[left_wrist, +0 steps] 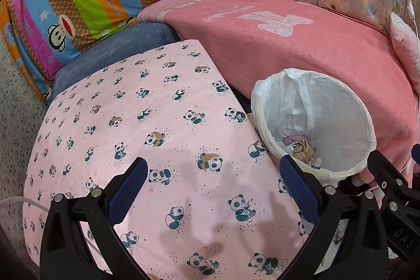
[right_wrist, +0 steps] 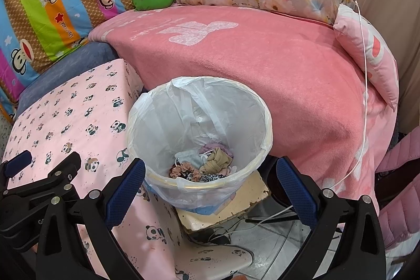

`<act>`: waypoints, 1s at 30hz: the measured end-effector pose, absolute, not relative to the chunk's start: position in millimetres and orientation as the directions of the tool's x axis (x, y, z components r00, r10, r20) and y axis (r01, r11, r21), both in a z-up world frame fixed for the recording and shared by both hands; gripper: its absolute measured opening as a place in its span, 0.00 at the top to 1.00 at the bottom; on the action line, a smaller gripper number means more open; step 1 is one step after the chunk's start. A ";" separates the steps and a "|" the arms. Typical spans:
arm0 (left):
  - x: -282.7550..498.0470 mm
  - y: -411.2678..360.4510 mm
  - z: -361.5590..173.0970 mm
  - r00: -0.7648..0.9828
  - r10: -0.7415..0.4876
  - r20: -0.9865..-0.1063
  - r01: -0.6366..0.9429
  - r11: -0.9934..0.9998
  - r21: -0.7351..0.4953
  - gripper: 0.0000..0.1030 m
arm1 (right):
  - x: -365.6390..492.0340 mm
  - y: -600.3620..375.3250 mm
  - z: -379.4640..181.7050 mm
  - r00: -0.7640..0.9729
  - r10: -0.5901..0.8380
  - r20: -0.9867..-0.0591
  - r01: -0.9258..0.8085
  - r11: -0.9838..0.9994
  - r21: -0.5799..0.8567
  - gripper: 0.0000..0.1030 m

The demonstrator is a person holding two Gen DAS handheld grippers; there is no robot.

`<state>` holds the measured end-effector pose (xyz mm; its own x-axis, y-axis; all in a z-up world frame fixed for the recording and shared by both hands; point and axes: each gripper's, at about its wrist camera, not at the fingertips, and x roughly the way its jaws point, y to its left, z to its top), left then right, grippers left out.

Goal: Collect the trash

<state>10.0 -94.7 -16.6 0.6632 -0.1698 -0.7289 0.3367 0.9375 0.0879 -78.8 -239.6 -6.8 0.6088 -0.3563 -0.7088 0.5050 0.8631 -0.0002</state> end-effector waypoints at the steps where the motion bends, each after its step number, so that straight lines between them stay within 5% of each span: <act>1: 10.0 -94.0 -16.8 0.663 -0.170 -0.729 0.336 0.938 0.087 0.07 | -78.7 -240.1 -6.6 0.609 -0.356 -0.709 0.504 0.863 0.000 0.04; 30: 9.4 -95.7 -17.2 0.660 -0.170 -0.731 0.340 0.936 0.088 0.07 | -78.1 -241.2 -8.0 0.608 -0.356 -0.710 0.506 0.862 0.001 0.04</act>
